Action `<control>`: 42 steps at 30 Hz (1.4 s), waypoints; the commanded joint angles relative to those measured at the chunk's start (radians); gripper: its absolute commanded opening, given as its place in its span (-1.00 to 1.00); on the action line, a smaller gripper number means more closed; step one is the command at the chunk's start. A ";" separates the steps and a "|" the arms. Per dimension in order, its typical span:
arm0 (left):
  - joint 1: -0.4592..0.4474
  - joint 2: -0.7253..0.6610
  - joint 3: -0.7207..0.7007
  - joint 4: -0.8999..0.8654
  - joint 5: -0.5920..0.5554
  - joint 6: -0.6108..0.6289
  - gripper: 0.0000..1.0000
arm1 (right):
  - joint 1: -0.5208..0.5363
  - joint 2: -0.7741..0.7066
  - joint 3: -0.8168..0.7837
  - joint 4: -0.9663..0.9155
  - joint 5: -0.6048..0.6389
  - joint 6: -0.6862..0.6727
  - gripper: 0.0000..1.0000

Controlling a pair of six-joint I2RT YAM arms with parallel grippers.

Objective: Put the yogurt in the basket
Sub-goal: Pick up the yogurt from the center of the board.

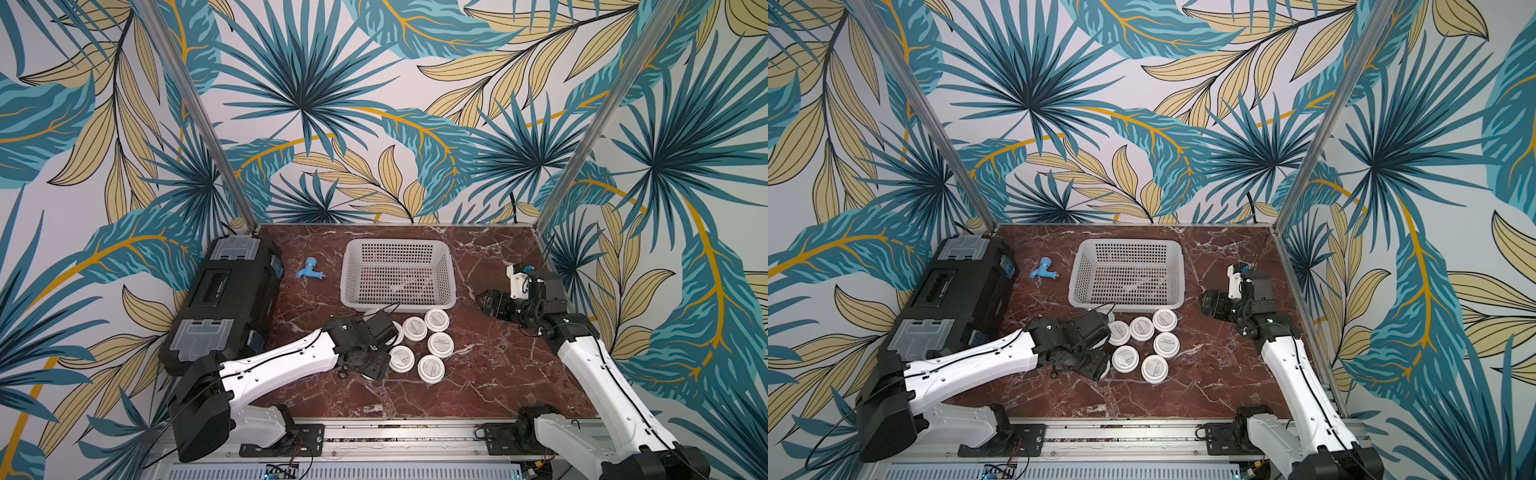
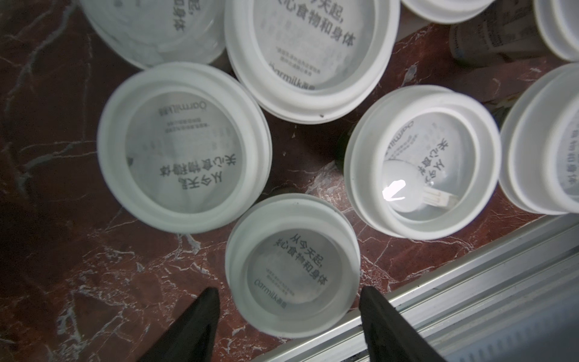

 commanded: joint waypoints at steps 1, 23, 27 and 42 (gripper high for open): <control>-0.004 0.011 -0.025 0.002 -0.017 -0.006 0.50 | 0.006 0.000 -0.002 -0.009 -0.013 -0.010 0.83; -0.004 0.065 -0.017 0.022 -0.008 0.003 0.51 | 0.007 0.008 -0.007 -0.004 -0.013 -0.012 0.84; -0.002 0.071 -0.018 0.021 -0.008 0.003 0.46 | 0.007 0.006 -0.008 -0.004 -0.013 -0.013 0.84; -0.004 0.062 -0.022 0.002 0.004 0.006 0.31 | 0.008 0.006 -0.007 -0.005 -0.012 -0.014 0.84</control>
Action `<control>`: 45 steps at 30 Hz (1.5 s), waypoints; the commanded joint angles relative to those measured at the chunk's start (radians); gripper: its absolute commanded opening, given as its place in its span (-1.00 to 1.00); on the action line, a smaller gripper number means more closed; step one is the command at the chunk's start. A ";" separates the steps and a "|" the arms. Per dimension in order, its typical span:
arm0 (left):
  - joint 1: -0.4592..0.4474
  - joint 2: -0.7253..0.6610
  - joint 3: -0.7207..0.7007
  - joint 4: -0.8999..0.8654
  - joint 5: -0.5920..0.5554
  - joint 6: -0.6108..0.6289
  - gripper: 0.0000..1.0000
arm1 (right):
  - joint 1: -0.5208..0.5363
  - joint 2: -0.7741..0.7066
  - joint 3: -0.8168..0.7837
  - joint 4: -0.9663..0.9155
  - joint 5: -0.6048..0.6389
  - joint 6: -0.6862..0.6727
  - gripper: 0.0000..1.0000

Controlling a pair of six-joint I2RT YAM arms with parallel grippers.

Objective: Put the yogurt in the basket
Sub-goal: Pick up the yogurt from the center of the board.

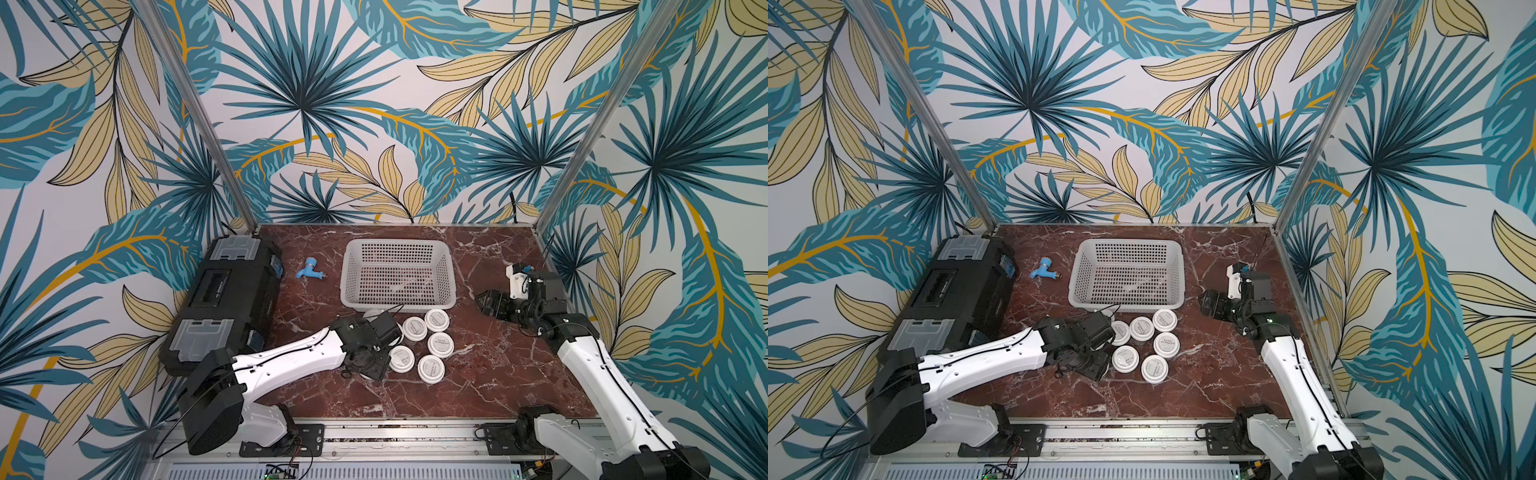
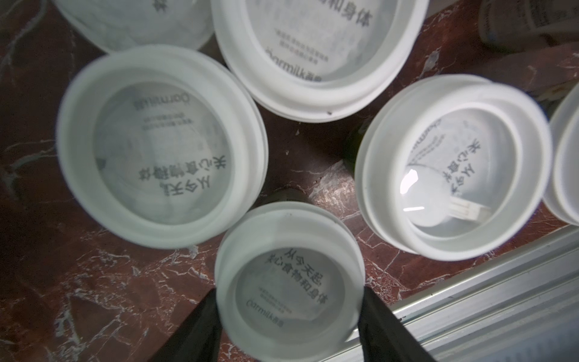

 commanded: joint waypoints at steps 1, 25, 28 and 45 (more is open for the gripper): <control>-0.003 0.004 -0.022 -0.011 0.009 0.006 0.30 | 0.004 0.007 -0.008 -0.004 -0.010 -0.014 0.84; -0.004 -0.137 0.161 -0.250 -0.014 0.054 0.22 | 0.009 0.004 -0.010 -0.001 -0.021 -0.015 0.84; -0.003 -0.124 0.206 -0.276 -0.026 0.069 0.22 | 0.010 0.005 -0.010 -0.001 -0.022 -0.015 0.84; 0.106 0.091 0.605 -0.396 -0.042 0.251 0.18 | 0.015 0.013 -0.011 0.004 -0.033 -0.016 0.85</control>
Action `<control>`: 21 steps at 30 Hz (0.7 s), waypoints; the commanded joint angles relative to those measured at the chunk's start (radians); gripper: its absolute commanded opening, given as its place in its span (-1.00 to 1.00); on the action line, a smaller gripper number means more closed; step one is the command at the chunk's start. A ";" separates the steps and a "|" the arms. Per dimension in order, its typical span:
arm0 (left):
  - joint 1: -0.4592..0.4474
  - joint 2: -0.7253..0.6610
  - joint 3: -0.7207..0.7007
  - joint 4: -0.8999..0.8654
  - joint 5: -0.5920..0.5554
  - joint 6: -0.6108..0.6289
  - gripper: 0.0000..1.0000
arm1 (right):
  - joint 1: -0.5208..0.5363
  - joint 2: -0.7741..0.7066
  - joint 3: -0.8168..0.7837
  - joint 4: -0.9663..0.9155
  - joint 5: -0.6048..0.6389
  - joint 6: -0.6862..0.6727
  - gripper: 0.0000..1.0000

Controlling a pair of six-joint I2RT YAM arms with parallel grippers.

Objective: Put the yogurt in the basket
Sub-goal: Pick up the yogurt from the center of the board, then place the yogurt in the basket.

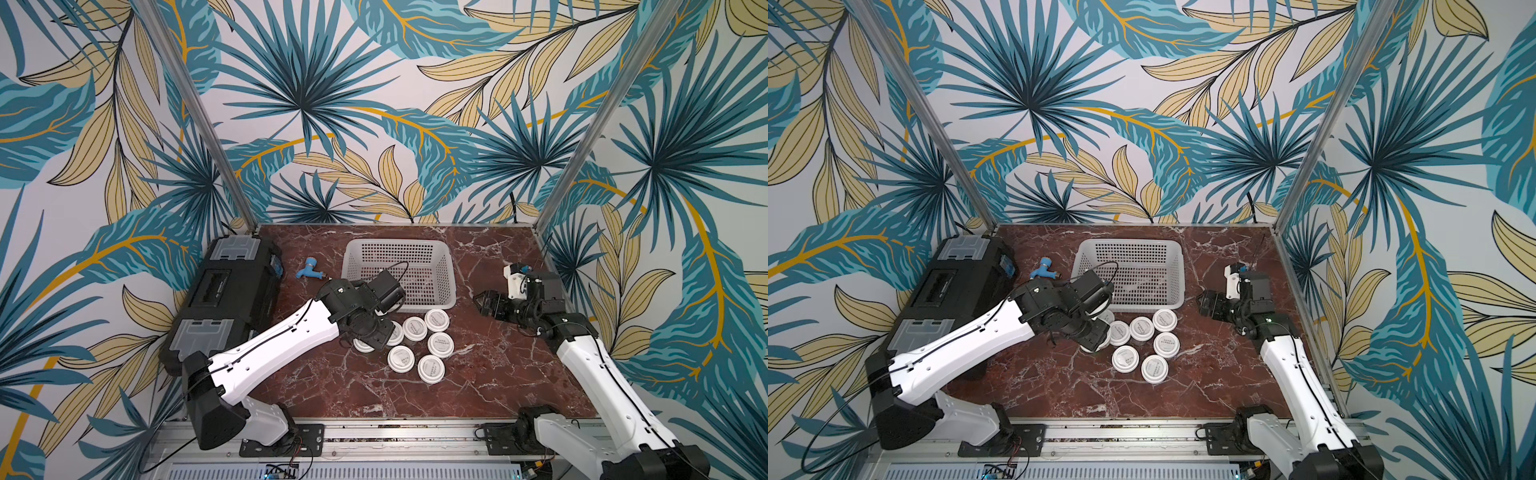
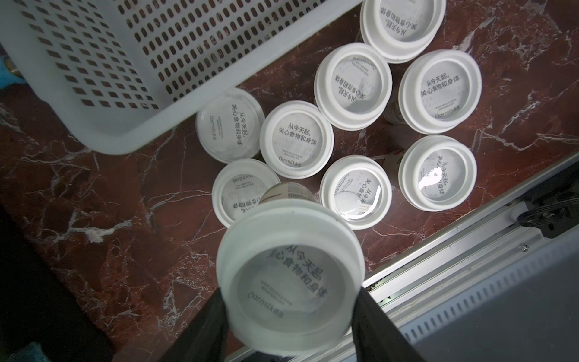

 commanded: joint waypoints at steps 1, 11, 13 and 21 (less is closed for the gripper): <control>0.039 0.041 0.119 -0.054 -0.007 0.079 0.18 | 0.006 0.007 -0.011 0.003 -0.012 -0.017 0.85; 0.146 0.201 0.380 -0.085 -0.005 0.185 0.17 | 0.009 0.011 -0.013 0.006 -0.015 -0.018 0.86; 0.172 0.234 0.428 -0.092 -0.008 0.201 0.17 | 0.009 0.015 -0.012 0.005 -0.015 -0.020 0.86; 0.255 0.423 0.653 -0.143 -0.013 0.274 0.16 | 0.009 0.025 -0.010 0.006 -0.021 -0.021 0.86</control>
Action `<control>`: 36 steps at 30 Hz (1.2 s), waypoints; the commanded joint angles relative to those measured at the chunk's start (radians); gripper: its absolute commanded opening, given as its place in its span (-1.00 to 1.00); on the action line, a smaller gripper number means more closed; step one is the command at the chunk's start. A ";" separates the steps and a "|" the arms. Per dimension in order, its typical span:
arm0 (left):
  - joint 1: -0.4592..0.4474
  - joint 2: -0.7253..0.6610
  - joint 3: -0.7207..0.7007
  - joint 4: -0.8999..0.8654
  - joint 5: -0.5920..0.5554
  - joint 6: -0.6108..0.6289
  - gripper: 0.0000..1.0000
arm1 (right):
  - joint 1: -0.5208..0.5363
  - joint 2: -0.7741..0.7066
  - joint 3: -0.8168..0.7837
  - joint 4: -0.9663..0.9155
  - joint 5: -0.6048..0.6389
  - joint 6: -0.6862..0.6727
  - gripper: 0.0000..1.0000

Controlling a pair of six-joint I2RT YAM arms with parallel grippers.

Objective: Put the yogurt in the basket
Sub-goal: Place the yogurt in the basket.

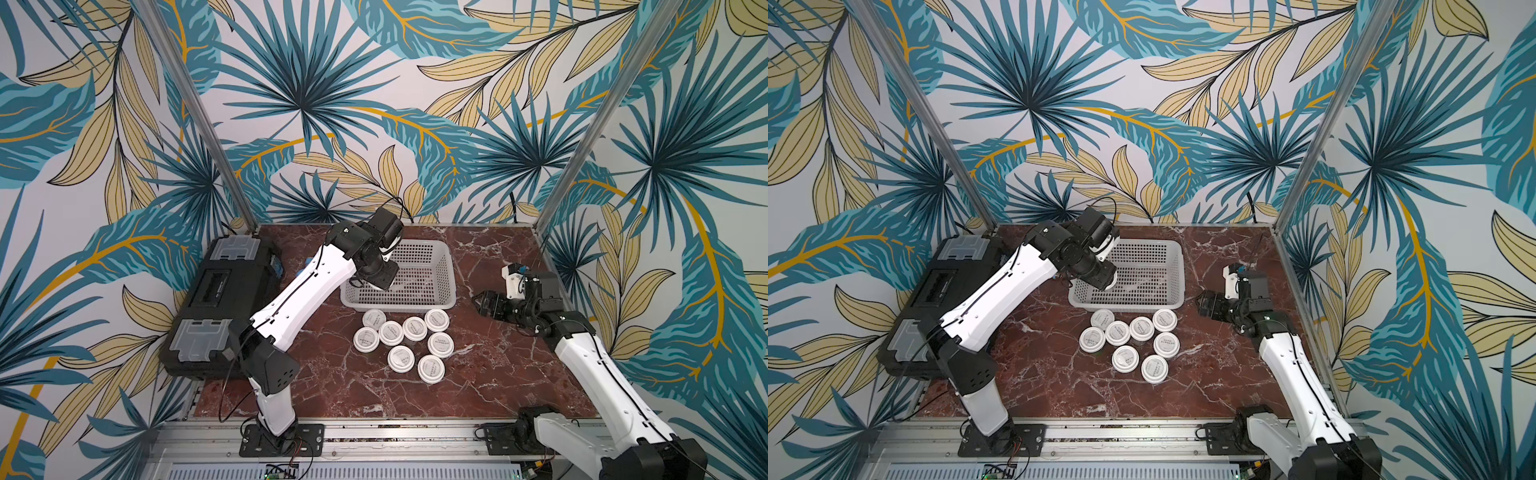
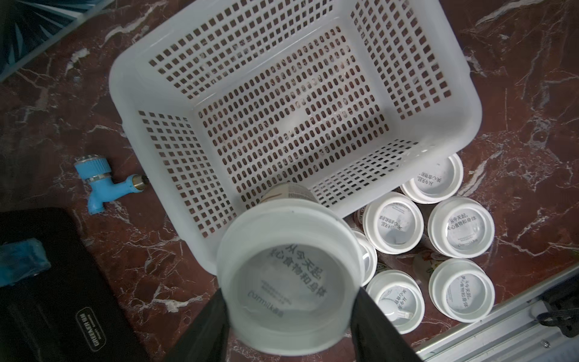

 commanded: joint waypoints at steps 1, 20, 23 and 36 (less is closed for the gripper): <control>0.029 0.070 0.099 -0.051 -0.007 0.053 0.16 | 0.007 0.004 -0.010 0.006 -0.015 -0.017 0.86; 0.177 0.375 0.366 -0.019 0.036 0.117 0.09 | 0.014 0.022 -0.003 -0.003 -0.011 -0.022 0.99; 0.187 0.399 0.366 -0.002 0.030 0.116 0.09 | 0.014 0.022 -0.004 -0.006 -0.007 -0.022 0.99; 0.233 0.493 0.398 0.041 0.036 0.118 0.09 | 0.019 0.028 -0.003 -0.007 -0.007 -0.026 0.99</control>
